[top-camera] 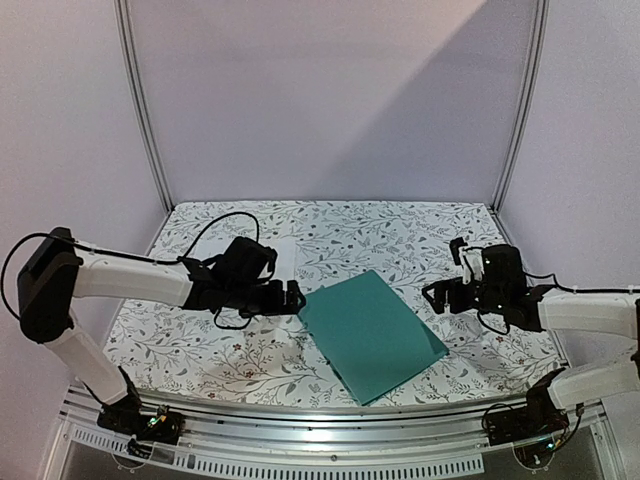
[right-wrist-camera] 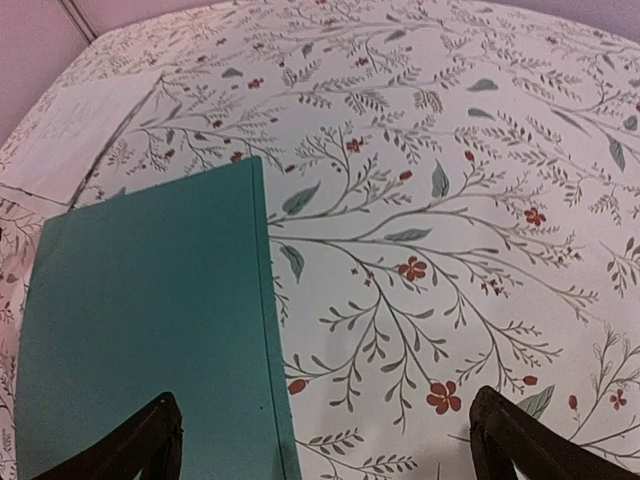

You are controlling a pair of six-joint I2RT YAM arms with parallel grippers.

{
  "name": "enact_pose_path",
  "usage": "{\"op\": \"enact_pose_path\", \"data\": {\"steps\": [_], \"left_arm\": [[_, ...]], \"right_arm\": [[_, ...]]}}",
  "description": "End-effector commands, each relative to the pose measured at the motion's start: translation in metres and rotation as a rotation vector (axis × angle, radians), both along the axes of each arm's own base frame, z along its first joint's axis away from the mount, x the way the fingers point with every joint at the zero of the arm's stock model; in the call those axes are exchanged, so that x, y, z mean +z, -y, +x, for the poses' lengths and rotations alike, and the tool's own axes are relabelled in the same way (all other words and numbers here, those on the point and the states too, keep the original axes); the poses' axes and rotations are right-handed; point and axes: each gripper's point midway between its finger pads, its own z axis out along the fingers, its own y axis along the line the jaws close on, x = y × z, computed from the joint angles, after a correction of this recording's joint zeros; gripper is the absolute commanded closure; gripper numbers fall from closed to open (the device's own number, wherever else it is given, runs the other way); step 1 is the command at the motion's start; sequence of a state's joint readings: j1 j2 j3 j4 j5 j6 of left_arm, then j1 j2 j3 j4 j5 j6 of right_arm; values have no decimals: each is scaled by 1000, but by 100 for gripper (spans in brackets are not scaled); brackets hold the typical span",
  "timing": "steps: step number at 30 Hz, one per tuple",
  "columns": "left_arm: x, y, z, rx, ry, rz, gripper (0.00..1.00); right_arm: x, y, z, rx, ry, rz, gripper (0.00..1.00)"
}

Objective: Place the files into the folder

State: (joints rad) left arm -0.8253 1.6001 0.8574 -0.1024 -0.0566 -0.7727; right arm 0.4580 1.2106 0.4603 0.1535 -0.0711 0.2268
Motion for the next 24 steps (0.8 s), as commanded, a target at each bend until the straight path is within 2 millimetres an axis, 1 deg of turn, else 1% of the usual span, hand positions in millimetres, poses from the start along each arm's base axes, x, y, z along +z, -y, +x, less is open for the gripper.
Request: {"op": "enact_pose_path", "data": {"steps": [1, 5, 8, 11, 13, 16, 17, 20, 21, 22, 23, 24], "left_arm": [[-14, 22, -2, -22, -42, -46, 1], [-24, 38, 4, -49, -75, -45, 2], [-28, 50, 10, -46, -97, -66, 2], [-32, 63, 17, -39, -109, -92, 2], [-28, 78, 27, -51, -97, -121, 3], [-24, 109, 47, -105, -59, -166, 8], [-18, 124, 58, -132, -25, -192, 10], [-11, 160, 99, -188, 53, -182, 11], [-16, 164, 110, -193, 43, -143, 12], [-12, 168, 124, -190, 56, -114, 12], [-12, 169, 133, -191, 77, -68, 11], [-3, 167, 138, -189, 104, -30, 10]], "right_arm": [[-23, -1, 1, -22, -91, -18, 1], [-33, -6, -2, -14, -133, 10, 1], [-37, -6, -5, -25, -159, 25, 1], [-41, -6, -9, -24, -191, 32, 1], [-41, -6, -12, -22, -203, 31, 1], [-40, -1, -13, -46, -207, 36, 1], [-39, 2, -13, -70, -220, 52, 1], [-38, 14, -12, -134, -278, 139, 1], [-37, 17, -12, -147, -292, 163, 1], [-37, 20, -12, -164, -303, 181, 1], [-32, 23, -11, -176, -294, 191, 1], [-31, 26, -13, -183, -293, 186, 1]]}}
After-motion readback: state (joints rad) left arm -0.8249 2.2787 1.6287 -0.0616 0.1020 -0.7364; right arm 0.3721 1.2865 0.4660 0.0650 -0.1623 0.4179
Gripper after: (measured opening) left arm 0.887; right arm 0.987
